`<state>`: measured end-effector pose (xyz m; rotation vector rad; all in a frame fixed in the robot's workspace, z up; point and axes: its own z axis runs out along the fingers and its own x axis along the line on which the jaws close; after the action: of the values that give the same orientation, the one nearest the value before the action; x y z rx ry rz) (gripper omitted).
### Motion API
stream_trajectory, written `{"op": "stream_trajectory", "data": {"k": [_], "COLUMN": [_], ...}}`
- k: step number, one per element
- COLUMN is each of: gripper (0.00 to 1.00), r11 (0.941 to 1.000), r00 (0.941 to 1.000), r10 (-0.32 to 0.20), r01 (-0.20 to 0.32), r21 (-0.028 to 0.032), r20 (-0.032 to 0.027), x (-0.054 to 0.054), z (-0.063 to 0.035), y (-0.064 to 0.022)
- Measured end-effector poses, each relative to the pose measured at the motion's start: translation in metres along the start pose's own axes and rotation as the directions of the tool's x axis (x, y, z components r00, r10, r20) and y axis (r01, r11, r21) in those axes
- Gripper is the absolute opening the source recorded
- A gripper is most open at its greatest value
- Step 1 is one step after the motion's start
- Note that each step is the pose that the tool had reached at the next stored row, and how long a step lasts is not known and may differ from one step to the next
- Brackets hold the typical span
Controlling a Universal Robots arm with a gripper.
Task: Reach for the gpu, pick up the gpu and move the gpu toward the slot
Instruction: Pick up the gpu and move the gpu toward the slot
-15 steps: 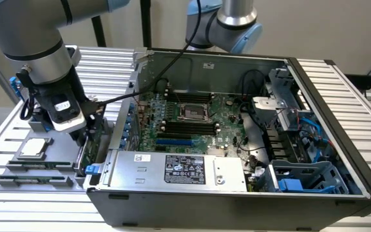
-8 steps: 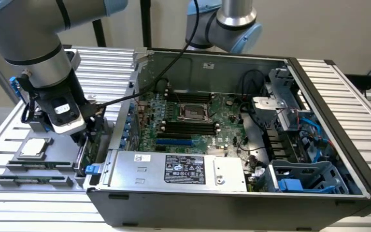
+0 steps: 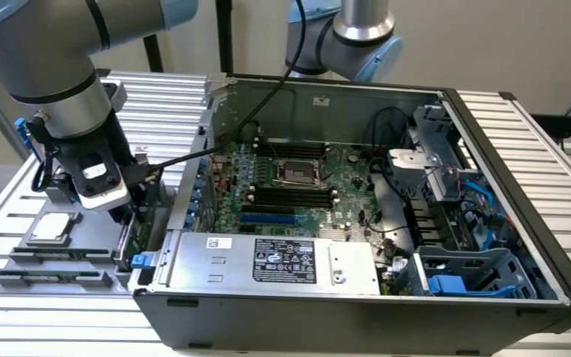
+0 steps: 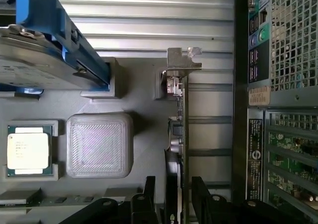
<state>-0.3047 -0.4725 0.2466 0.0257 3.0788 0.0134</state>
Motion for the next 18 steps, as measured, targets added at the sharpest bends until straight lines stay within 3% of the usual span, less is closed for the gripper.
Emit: {"op": "stream_trajectory", "data": {"k": [5, 18], "gripper": [0.42, 0.42], "r11": [1.0, 1.0], "r00": [1.0, 1.0], "r10": [0.009, 0.007], "r01": [-0.009, -0.007], "r21": [0.0031, 0.0031], "r20": [0.0, 0.0], "x": [0.0002, 0.0003], "z": [0.0013, 0.0029], "y": [0.0019, 0.005]}}
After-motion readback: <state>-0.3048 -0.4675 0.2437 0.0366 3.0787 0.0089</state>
